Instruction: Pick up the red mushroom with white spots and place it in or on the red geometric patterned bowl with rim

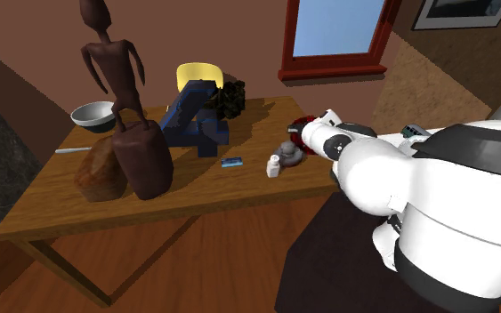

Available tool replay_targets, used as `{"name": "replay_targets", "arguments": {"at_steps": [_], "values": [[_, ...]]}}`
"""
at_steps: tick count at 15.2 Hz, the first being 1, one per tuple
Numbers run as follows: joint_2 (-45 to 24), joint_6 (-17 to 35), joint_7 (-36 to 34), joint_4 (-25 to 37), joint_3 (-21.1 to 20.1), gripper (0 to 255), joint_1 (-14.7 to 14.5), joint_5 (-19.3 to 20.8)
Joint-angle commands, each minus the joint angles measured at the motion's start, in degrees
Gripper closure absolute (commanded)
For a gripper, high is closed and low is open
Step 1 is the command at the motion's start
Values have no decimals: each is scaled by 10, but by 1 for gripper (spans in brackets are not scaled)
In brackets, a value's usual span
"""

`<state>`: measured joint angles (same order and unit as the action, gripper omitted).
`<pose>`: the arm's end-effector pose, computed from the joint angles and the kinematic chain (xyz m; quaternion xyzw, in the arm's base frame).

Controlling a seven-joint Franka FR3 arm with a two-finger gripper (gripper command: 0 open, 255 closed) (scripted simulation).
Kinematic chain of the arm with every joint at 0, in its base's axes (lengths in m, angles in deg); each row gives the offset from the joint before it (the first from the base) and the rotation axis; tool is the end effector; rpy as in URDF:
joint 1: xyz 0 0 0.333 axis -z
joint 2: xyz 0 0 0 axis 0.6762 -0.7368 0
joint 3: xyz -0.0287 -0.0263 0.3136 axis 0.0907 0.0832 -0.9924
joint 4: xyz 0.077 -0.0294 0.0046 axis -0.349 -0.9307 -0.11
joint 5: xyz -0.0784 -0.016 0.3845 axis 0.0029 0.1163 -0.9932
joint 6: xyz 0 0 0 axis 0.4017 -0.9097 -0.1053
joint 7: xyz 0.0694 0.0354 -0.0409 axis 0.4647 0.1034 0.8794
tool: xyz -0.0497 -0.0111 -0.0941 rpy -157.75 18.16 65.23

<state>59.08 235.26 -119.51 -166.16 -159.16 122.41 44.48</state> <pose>0.3577 -0.0076 0.2613 0.7695 -0.3226 0.5145 0.1975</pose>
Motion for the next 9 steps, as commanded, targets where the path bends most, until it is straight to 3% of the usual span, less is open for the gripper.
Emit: {"name": "replay_targets", "arguments": {"at_steps": [1,2,3,4,5,6,7,8,9], "values": [[-137,-30,68,3,93,0,-10,78],[-271,-98,128,15,211,0,-62,149],[-391,-195,180,35,390,0,-190,204],[-469,-304,274,60,658,0,-437,169],[-483,-409,447,92,804,0,-596,-12],[-492,-518,469,136,1071,0,-836,-4],[-501,-568,533,158,1038,0,-803,-81],[-511,-560,548,158,1005,0,-773,-102],[-520,-550,552,157,999,0,-769,-108]]}}
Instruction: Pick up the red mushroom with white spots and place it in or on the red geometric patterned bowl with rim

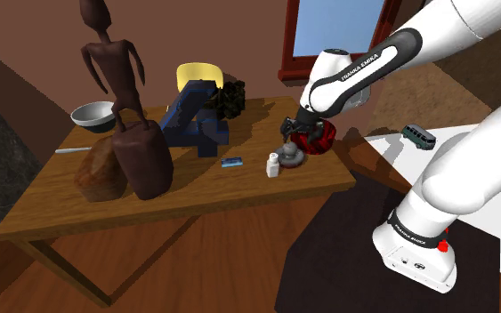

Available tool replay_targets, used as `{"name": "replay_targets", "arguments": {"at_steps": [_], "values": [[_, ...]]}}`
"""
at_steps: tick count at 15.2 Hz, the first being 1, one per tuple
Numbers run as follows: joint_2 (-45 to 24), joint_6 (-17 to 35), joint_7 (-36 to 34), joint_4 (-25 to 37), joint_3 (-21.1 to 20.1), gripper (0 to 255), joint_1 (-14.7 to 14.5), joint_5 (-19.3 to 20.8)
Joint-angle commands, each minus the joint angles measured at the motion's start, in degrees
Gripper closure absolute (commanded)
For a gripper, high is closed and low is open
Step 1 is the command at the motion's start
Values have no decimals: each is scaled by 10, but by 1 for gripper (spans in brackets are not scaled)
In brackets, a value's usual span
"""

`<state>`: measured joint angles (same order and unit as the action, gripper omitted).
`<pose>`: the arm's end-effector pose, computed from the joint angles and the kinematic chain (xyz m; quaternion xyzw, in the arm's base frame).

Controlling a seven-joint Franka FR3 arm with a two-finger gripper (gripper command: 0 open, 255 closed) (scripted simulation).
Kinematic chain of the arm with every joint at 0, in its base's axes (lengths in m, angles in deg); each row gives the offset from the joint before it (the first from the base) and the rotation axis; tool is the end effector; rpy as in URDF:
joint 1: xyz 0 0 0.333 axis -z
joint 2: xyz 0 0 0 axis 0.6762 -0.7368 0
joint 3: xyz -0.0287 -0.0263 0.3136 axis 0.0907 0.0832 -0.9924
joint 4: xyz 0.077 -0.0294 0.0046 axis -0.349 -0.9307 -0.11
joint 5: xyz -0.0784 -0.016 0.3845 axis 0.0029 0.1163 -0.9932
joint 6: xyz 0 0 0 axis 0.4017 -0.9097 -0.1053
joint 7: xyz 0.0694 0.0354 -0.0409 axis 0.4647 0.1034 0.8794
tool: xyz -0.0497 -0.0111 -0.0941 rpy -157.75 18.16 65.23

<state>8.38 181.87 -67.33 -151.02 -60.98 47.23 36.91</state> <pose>0.4034 -0.0518 0.3234 -0.9228 0.3726 -0.0784 0.0580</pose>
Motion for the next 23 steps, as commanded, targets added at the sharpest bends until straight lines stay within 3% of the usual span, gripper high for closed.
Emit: {"name": "replay_targets", "arguments": {"at_steps": [1,6,13,14,23], "values": [[-22,-7,33,5,16,0,-18,-37],[-64,36,48,4,17,0,-28,-58],[-64,36,48,4,17,0,-28,-58],[-64,36,48,4,17,255,-28,-58],[-64,36,48,4,17,255,-28,-58]]}}
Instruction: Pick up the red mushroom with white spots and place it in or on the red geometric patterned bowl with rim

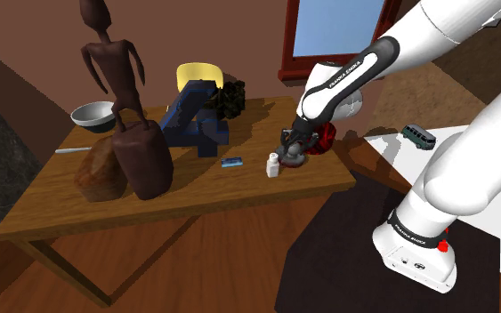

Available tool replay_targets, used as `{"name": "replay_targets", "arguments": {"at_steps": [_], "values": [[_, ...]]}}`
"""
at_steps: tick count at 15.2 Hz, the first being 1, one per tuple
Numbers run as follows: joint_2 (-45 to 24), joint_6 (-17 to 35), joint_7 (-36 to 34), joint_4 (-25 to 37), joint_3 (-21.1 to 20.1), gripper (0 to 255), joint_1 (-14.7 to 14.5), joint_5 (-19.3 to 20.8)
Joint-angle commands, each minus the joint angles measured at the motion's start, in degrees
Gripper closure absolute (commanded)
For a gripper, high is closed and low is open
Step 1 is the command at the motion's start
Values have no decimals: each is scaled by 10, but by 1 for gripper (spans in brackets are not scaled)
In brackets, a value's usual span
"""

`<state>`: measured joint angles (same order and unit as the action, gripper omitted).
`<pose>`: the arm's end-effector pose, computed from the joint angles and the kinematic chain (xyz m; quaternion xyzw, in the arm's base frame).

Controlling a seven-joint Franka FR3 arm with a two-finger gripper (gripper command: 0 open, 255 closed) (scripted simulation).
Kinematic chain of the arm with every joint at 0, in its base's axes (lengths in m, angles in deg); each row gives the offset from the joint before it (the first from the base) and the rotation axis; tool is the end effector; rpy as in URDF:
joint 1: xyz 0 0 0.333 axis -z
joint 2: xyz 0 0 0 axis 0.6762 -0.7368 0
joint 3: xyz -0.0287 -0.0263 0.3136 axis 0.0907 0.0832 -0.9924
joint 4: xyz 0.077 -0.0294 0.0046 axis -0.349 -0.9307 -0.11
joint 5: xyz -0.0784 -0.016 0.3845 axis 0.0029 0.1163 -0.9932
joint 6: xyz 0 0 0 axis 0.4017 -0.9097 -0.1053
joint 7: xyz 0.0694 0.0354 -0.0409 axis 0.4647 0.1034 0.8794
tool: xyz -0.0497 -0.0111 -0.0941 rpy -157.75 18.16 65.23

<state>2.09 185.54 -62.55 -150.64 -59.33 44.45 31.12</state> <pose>0.4086 -0.0486 0.2873 -0.9250 0.3688 -0.0569 0.0717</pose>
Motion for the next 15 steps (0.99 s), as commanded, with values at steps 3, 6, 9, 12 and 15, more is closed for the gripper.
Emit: {"name": "replay_targets", "arguments": {"at_steps": [3,6,9,12,15], "values": [[24,-29,-12,4,-2,255,6,14],[47,-58,-22,10,-4,255,11,25],[68,-86,-31,18,-6,255,15,34],[88,-115,-38,26,-8,255,18,41],[106,-143,-44,36,-10,255,21,47]]}}
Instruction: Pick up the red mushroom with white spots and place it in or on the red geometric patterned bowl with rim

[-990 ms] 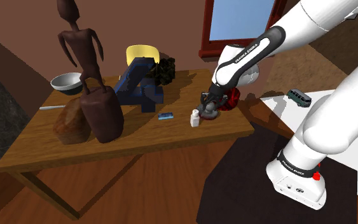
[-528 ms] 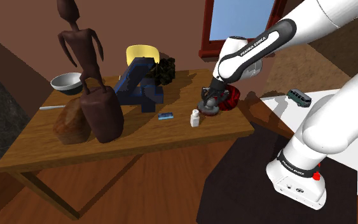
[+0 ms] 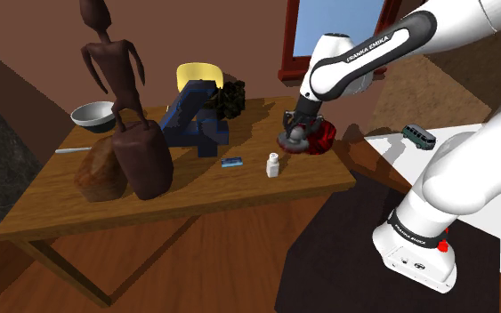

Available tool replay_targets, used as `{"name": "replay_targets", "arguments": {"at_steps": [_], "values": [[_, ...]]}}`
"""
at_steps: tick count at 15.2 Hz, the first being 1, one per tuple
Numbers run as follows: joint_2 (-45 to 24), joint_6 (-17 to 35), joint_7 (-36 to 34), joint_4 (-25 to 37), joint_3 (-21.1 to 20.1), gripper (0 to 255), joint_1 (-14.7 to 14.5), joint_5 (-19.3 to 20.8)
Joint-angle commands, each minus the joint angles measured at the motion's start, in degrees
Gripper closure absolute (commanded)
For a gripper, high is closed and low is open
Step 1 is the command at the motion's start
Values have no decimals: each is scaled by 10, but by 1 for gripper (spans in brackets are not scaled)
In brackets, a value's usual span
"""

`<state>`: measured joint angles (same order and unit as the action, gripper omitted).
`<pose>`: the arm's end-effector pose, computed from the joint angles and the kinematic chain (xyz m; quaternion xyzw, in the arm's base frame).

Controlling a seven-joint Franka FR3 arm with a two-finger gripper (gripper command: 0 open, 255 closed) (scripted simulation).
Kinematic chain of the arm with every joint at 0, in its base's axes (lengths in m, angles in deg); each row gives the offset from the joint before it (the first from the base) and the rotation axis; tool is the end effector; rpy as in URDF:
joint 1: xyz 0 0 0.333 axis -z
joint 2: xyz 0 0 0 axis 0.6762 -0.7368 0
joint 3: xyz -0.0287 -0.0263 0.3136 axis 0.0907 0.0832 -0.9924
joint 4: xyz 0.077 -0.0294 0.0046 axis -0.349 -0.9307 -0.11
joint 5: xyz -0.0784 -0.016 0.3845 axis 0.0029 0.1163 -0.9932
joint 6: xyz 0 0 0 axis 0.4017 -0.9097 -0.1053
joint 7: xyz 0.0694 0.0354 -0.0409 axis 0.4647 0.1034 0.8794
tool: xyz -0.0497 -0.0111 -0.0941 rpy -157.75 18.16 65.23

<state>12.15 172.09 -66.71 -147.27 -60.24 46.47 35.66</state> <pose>0.4084 -0.0493 0.3605 -0.9250 0.3691 -0.0554 0.0714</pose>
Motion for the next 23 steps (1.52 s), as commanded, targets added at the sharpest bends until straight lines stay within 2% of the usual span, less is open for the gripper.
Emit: {"name": "replay_targets", "arguments": {"at_steps": [1,17,23], "values": [[12,-18,-4,6,-1,255,2,3],[76,-154,-25,79,-6,255,9,20],[50,-178,61,121,62,255,43,39]]}}
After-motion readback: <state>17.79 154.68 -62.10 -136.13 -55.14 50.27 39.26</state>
